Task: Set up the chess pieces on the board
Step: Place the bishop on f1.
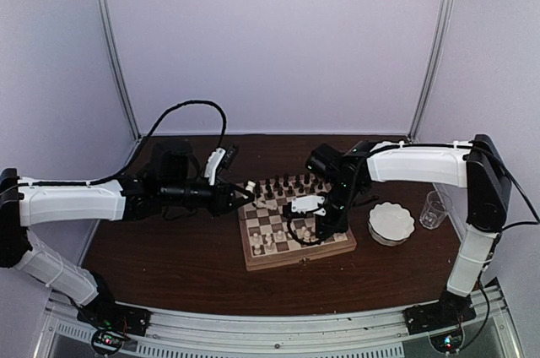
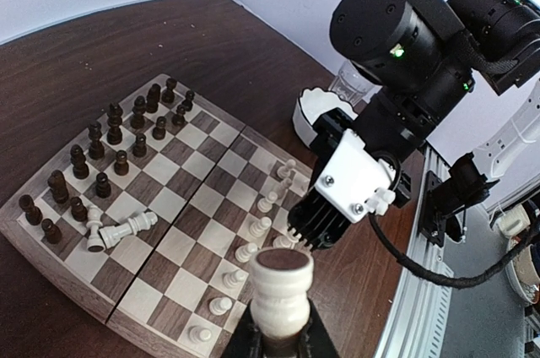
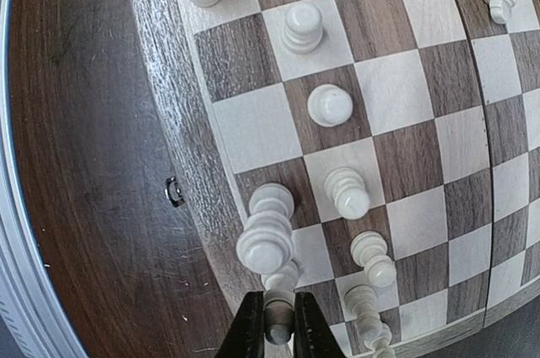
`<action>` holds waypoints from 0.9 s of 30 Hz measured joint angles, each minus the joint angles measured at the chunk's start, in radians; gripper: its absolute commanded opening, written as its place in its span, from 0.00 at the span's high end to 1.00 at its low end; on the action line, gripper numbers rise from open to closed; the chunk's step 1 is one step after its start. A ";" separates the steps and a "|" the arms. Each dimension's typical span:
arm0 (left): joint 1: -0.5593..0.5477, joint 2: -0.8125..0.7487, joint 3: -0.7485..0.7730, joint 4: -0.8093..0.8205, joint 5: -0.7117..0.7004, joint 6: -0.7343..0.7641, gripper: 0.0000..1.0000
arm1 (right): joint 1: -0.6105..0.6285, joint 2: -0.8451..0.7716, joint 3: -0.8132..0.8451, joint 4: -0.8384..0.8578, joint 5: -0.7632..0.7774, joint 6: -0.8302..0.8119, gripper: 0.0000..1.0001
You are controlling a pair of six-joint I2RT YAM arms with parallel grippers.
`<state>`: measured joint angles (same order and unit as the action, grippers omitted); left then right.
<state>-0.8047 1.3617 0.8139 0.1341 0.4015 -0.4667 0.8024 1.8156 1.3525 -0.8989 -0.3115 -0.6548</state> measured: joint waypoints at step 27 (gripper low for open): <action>-0.001 0.026 0.001 0.013 0.013 -0.010 0.91 | 0.011 -0.072 0.007 -0.003 0.017 0.016 0.73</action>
<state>-0.8059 1.3872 0.8150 0.1471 0.4145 -0.4770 0.8139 1.7439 1.3594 -0.9016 -0.2943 -0.6392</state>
